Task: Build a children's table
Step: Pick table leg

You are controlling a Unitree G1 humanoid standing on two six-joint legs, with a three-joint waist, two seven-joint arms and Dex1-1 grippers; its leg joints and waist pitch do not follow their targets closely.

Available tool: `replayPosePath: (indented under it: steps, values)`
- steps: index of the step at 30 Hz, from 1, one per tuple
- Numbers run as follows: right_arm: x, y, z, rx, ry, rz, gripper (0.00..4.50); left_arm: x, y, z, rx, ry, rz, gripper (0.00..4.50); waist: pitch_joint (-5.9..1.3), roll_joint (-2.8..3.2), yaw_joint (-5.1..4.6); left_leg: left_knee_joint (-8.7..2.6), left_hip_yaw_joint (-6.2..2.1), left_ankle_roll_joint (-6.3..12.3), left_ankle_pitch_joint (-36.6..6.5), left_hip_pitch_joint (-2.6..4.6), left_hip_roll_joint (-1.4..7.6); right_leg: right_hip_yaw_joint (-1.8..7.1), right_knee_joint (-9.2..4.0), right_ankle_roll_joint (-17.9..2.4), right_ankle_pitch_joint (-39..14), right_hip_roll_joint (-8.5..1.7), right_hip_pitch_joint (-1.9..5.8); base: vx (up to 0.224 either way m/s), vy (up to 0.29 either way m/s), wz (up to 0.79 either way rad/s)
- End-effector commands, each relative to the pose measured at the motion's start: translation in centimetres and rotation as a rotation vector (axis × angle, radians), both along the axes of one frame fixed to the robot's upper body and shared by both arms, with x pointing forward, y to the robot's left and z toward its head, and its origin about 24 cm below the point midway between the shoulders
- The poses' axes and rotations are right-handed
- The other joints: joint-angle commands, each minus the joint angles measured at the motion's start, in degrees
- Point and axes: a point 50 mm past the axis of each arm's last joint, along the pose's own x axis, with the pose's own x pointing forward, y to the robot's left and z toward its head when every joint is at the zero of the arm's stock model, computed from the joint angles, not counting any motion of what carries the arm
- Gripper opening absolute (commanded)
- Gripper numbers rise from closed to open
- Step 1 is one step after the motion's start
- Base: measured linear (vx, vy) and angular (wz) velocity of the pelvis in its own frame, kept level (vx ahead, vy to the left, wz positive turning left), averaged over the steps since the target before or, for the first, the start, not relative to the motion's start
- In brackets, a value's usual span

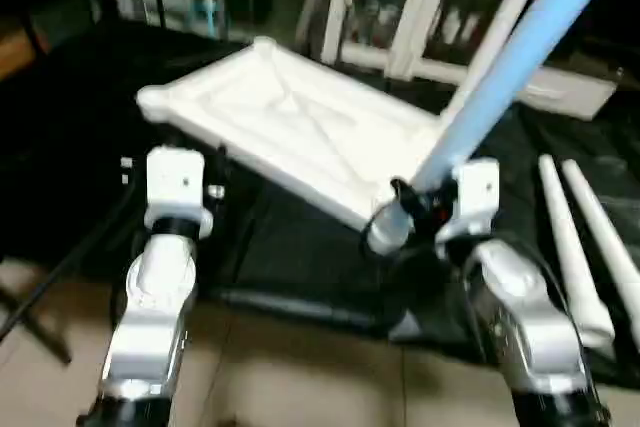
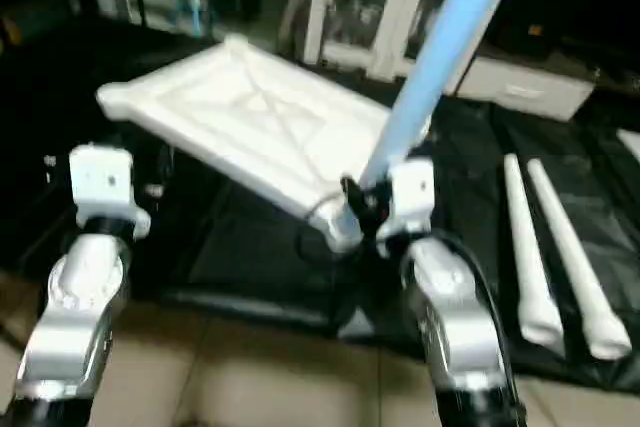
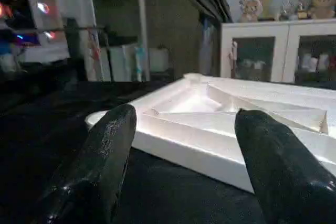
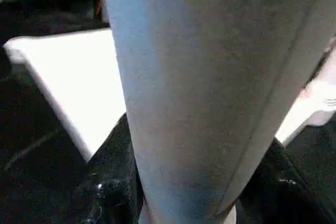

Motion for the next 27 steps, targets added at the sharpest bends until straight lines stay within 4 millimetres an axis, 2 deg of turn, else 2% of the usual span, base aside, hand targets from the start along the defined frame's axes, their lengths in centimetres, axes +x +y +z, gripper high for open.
replayPosePath:
  steps: [1,2,3,4,5,6,7,8,9,10,11,12,13,14,15,16,17,18,19,20,21,22,23,24,25,26,27]
  values:
    - [-0.3,-1.9,-0.1,-0.006,-0.001,-0.081,1.86,0.3,-2.3,0.1,-0.014,-0.01,-0.069,3.41,-3.57,1.73,-2.9,-9.61,-3.9,12.37,-17.9,5.01,6.22,1.04,-1.48,0.5,8.2,-1.35,-6.04,0.151,0.033,-0.05]
    - [-0.4,-1.9,-0.2,-0.005,0.002,-0.082,1.86,0.3,-2.5,0.1,-0.017,-0.008,-0.077,3.41,-3.6,0.96,-3.5,-9.38,-2.49,12.78,-16.2,4.49,5.06,1.48,-3.44,-0.4,10.1,-1.8,-5.54,0.151,0.033,-0.05]
    - [-0.4,-1.9,-0.2,-0.005,0.004,-0.082,1.86,0.3,-2.5,0.1,-0.018,-0.008,-0.081,3.41,-3.58,-0.29,-3.72,-9.03,-1.0,12.14,-16.3,3.37,3.56,2.63,-5.95,-1.1,10.3,-2.66,-4.07,0.185,-0.029,0.0]
    - [-0.7,-1.7,-0.5,-0.004,0.012,-0.072,1.86,0.2,-2.7,0.1,-0.013,-0.008,-0.095,3.41,-2.6,-3.38,-0.8,-0.77,1.91,9.19,-14.7,-0.68,-2.65,11.17,-14.29,-3.4,-21.7,-8.31,2.57,0.196,-0.065,0.05]
    - [-0.8,-1.7,-0.6,-0.005,0.015,-0.069,1.86,0.3,-2.7,0.1,-0.009,-0.008,-0.1,3.41,-3.73,-3.72,-0.11,2.85,1.01,8.64,-10.0,-2.18,-3.04,13.69,-15.27,-6.1,-31.0,-11.0,5.21,0.196,-0.065,0.05]
    - [-0.9,-1.7,-0.7,-0.004,0.016,-0.068,1.86,0.3,-2.7,0.1,-0.007,-0.009,-0.1,3.41,-4.42,-3.41,0.94,5.51,-1.36,6.37,-3.3,-6.29,-2.23,14.51,-13.95,-10.3,-29.8,-11.81,8.3,0.214,-0.032,-0.01]
    - [-0.9,-1.7,-0.7,-0.004,0.017,-0.068,1.86,0.3,-2.7,0.1,-0.007,-0.009,-0.1,3.41,-4.67,-3.13,1.19,6.1,-1.99,4.99,-0.8,-7.69,-2.27,14.34,-13.09,-12.3,-23.4,-11.13,8.94,0.231,-0.002,-0.07]
    - [-0.8,-1.7,-0.7,0.0,0.018,-0.071,1.86,0.4,-2.4,0.0,-0.006,-0.008,-0.092,3.41,-3.9,-1.66,0.88,5.63,-2.57,2.07,6.1,-9.0,-0.9,10.74,-13.36,-18.7,-8.8,-10.04,7.69,0.231,-0.002,-0.07]
    - [-0.8,-1.7,-0.7,0.0,0.018,-0.071,1.86,0.4,-2.4,0.0,-0.006,-0.008,-0.089,3.41,-3.9,-1.66,0.88,5.63,-2.57,2.07,6.1,-9.0,-0.9,10.74,-13.36,-18.7,-8.8,-10.04,7.69,0.21,0.018,0.01]
    - [-0.8,-1.7,-0.7,0.002,0.023,-0.073,1.86,0.5,-2.1,0.0,-0.008,-0.001,-0.068,3.41,-3.85,1.21,0.38,-2.27,-1.7,3.61,14.0,-7.64,0.91,4.02,-13.3,-15.5,-10.5,-4.34,5.98,0.214,0.061,0.11]
    - [-0.7,-1.7,-0.8,-0.003,0.03,-0.073,1.86,0.7,-1.8,0.0,-0.034,-0.002,-0.052,3.41,-3.55,2.69,-0.18,-4.91,-1.31,3.45,12.1,-5.08,1.21,1.86,-13.36,-12.1,-11.7,-1.97,4.84,0.214,0.061,0.11]
    - [-0.6,-1.7,-0.8,-0.005,0.031,-0.073,1.86,0.7,-1.8,0.0,-0.039,-0.003,-0.052,3.41,-3.63,4.27,-3.39,-8.29,-7.47,7.33,-2.4,-2.41,5.8,0.09,-3.91,-5.5,-7.8,2.66,0.65,0.202,0.107,0.04]
    - [-0.6,-1.6,-0.8,-0.009,0.036,-0.066,1.86,0.7,-1.7,0.0,-0.046,-0.001,-0.062,3.41,-5.68,3.47,-3.82,-6.87,-9.7,12.84,-1.1,2.29,8.11,1.19,-1.81,-2.9,-5.9,1.58,-2.57,0.213,0.092,0.06]
    - [-0.5,-1.3,-1.0,-0.022,0.046,-0.039,1.86,0.8,-1.7,-0.2,-0.024,0.014,-0.066,3.41,-6.23,2.95,-3.26,-3.15,-9.25,21.89,24.6,2.46,7.75,2.56,0.48,3.2,2.7,0.27,-6.34,0.213,0.092,0.06]
    - [-0.5,-1.3,-1.1,-0.023,0.046,-0.039,1.86,0.8,-1.7,-0.2,-0.023,0.015,-0.066,3.41,-6.5,2.81,-2.53,-1.76,-8.73,22.81,40.6,1.98,6.97,3.09,0.32,5.2,6.8,-0.06,-7.12,0.216,0.052,0.08]
    - [-0.5,-1.1,-1.1,-0.028,0.047,-0.025,1.86,0.8,-1.6,-0.4,-0.009,0.017,-0.063,3.41,-7.24,1.13,-2.08,0.61,-7.86,21.71,70.3,2.19,6.12,5.09,-1.44,8.2,16.9,-1.48,-8.8,0.071,0.03,-0.13]
    - [-0.5,-1.1,-1.1,-0.027,0.047,-0.022,1.86,0.9,-1.4,-0.4,-0.02,0.015,-0.053,3.41,-7.15,0.09,-2.0,1.26,-7.1,19.36,76.7,1.25,4.73,6.55,-3.44,7.6,22.7,-2.21,-8.55,0.071,0.03,-0.13]
    - [-0.4,-1.1,-1.0,-0.019,0.044,-0.027,1.86,0.9,-1.2,-0.3,-0.007,0.013,-0.037,3.41,-6.84,-3.73,-2.53,2.01,-3.64,12.7,60.2,-3.69,-0.85,9.18,-6.57,5.4,37.2,-3.65,-5.96,-0.086,0.0,-0.18]
    - [-0.4,-1.1,-0.9,-0.01,0.041,-0.033,1.86,0.9,-1.1,-0.3,0.004,0.016,-0.018,3.41,-5.66,-3.15,-1.41,-0.03,-1.61,9.82,37.0,-5.76,-2.7,7.92,-7.27,-3.4,38.5,-2.75,-3.58,-0.076,-0.011,0.08]
    - [-0.3,-1.1,-0.8,-0.008,0.04,-0.035,1.86,0.9,-1.0,-0.2,0.004,0.012,-0.007,3.41,-6.47,-2.81,-2.01,-0.98,-1.15,9.78,24.1,-6.43,-2.36,7.07,-6.65,-13.9,35.9,-2.04,-1.57,-0.076,-0.011,0.08]
    - [-0.3,-1.0,-0.8,-0.007,0.04,-0.036,1.86,0.9,-0.9,-0.2,0.0,0.008,0.0,3.41,-6.59,-2.15,-2.22,-1.87,-1.26,10.45,21.2,-6.62,-1.65,5.86,-6.78,-19.1,32.8,-1.44,-1.17,0.0,0.0,0.0]
    - [-0.3,-1.0,-0.8,-0.007,0.039,-0.036,1.86,1.0,-0.9,-0.2,-0.002,0.008,0.002,3.41,-6.23,-0.46,-2.84,-3.23,-2.38,13.12,17.1,-6.1,0.73,3.2,-7.67,-24.7,23.5,-0.53,-2.11,-0.046,-0.073,-0.01]
    - [-0.2,-1.0,-0.8,-0.007,0.04,-0.037,1.86,1.0,-1.0,-0.2,-0.008,0.01,0.004,3.41,-6.3,0.36,-3.52,-4.17,-3.82,15.77,15.9,-5.41,3.04,1.74,-7.6,-24.4,17.5,-0.02,-2.87,-0.046,-0.073,-0.01]
    - [-0.1,-0.9,-0.7,-0.007,0.04,-0.037,1.86,1.1,-1.1,-0.3,-0.01,0.017,0.005,3.41,-6.62,1.52,-4.34,-6.37,-7.78,21.76,15.8,-3.81,10.21,-0.75,-5.03,-16.7,5.4,0.07,-4.32,-0.062,-0.1,0.0]
    - [-0.1,-0.9,-0.7,-0.007,0.04,-0.037,1.86,1.1,-1.1,-0.3,-0.011,0.021,0.006,3.41,-6.3,1.69,-4.76,-6.79,-9.14,24.45,16.1,-3.14,12.63,-1.03,-0.26,-7.7,-3.1,0.21,-6.79,-0.067,-0.106,-0.01]
    - [0.0,-0.9,-0.7,-0.007,0.04,-0.035,1.86,1.1,-1.2,-0.4,-0.008,0.027,0.004,3.41,-5.93,1.62,-4.59,-7.28,-8.87,24.81,15.2,-3.64,12.54,-0.67,1.18,-5.3,-4.8,0.05,-7.48,-0.067,-0.106,-0.01]
    - [0.0,-0.9,-0.7,-0.008,0.039,-0.032,1.86,1.1,-1.3,-0.4,-0.007,0.024,0.003,3.41,-6.1,0.89,-4.76,-6.83,-9.73,27.87,16.9,-2.47,11.99,1.59,1.45,-4.8,-5.3,-0.82,-8.63,-0.063,-0.13,-0.03]
